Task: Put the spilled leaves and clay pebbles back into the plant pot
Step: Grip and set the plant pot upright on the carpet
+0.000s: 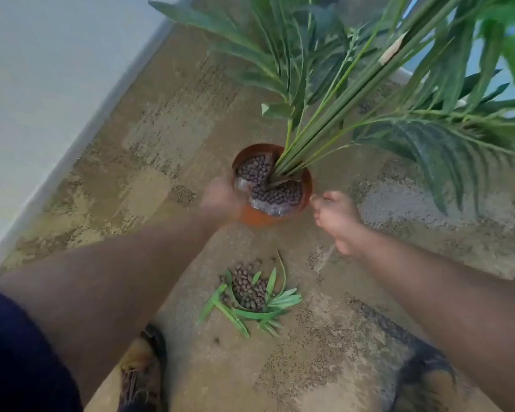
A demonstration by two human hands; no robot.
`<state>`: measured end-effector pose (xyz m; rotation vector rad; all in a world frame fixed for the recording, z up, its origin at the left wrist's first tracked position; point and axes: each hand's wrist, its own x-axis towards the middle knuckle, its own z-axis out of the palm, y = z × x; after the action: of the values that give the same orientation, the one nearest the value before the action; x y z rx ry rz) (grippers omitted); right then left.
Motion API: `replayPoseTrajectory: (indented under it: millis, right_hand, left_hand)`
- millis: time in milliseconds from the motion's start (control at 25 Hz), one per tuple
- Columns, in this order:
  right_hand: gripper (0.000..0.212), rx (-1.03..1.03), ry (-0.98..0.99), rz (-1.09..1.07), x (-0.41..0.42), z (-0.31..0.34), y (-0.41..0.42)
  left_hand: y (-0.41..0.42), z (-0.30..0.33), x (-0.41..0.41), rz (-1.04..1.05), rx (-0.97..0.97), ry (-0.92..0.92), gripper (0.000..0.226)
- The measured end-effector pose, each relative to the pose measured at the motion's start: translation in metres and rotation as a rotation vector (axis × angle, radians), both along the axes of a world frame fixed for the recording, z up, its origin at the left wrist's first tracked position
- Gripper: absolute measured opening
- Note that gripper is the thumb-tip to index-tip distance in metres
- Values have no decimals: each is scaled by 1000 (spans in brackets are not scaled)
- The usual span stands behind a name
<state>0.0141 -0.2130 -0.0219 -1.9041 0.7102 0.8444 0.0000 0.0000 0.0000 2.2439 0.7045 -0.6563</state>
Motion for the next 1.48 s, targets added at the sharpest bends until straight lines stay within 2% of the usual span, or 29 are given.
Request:
replayPoseTrajectory:
  millis: [120,280,560,720,880,1120,1240,1480]
  right_hand:
    - [60,-14,37,-68,14,-29,9]
    - [28,164,159,-212,15,-48,26]
    - [22,227,72,-348,5,-58,32]
    - [31,186,33,-368,-4,-60,33]
    - [25,166,-35,-341,-8,-60,37]
    - [32,194,-101,-282,-5,-58,49]
    - [39,206,-56,-271,-10,-65,46]
    - [41,288,-46,-241,-13,-64,38]
  left_hand:
    - [4,-32,12,90,16,-5,43]
    - [7,-61,12,292,-31,16,38]
    - [16,-79,6,400,-150,-70,23]
    - [18,-81,-2,421,-224,-94,21]
    - [24,-88,-10,463,-332,-130,21]
    - [27,-84,-21,563,-527,-153,20]
    - [23,-87,-31,556,-536,-89,18]
    - [22,-95,-36,580,-467,-146,24]
